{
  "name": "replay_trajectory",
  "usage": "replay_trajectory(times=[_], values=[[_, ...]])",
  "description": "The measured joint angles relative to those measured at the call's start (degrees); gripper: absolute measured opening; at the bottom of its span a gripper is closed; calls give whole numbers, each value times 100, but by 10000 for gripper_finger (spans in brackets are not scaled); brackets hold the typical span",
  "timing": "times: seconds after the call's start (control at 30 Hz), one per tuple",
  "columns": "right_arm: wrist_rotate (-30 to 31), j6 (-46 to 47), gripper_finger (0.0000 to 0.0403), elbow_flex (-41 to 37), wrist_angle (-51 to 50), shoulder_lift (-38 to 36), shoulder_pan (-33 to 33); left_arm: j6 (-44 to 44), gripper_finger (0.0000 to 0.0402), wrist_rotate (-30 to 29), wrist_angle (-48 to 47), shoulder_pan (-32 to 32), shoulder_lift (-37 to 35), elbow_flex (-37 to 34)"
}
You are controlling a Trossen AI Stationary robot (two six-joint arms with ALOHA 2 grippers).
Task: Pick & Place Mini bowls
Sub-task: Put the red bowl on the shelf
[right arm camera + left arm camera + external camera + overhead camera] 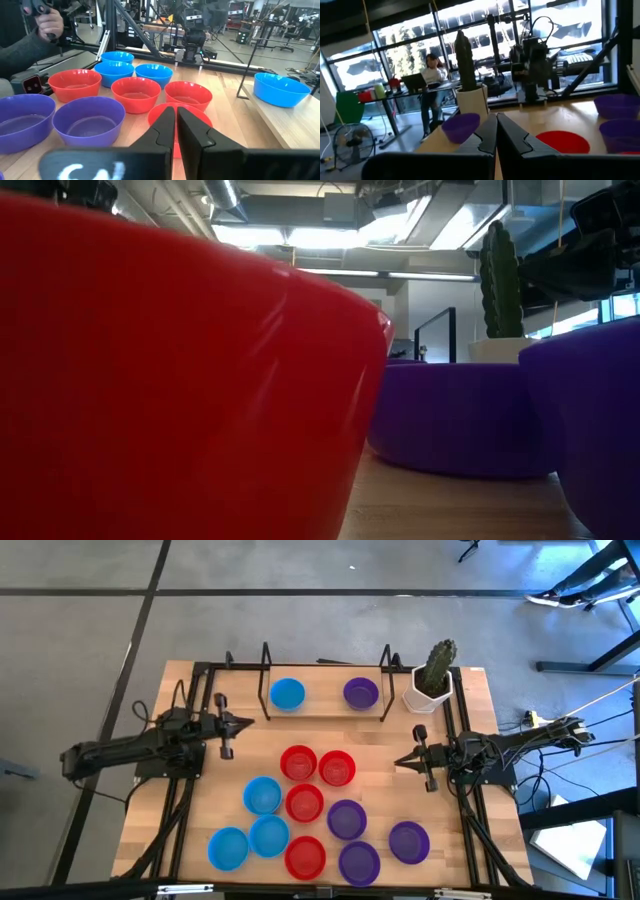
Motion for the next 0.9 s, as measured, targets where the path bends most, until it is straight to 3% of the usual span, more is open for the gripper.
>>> replay_trajectory(times=[0.3, 0.47, 0.9], values=[[-149, 2, 21, -1, 247, -1, 1, -59, 2, 170, -878, 106, -1001, 0], [166, 1, 21, -2, 296, -3, 0, -4, 1, 206, -910, 106, -987, 9], [271, -18, 21, -2, 354, -3, 2, -421, 4, 354, -1001, 106, -991, 9]])
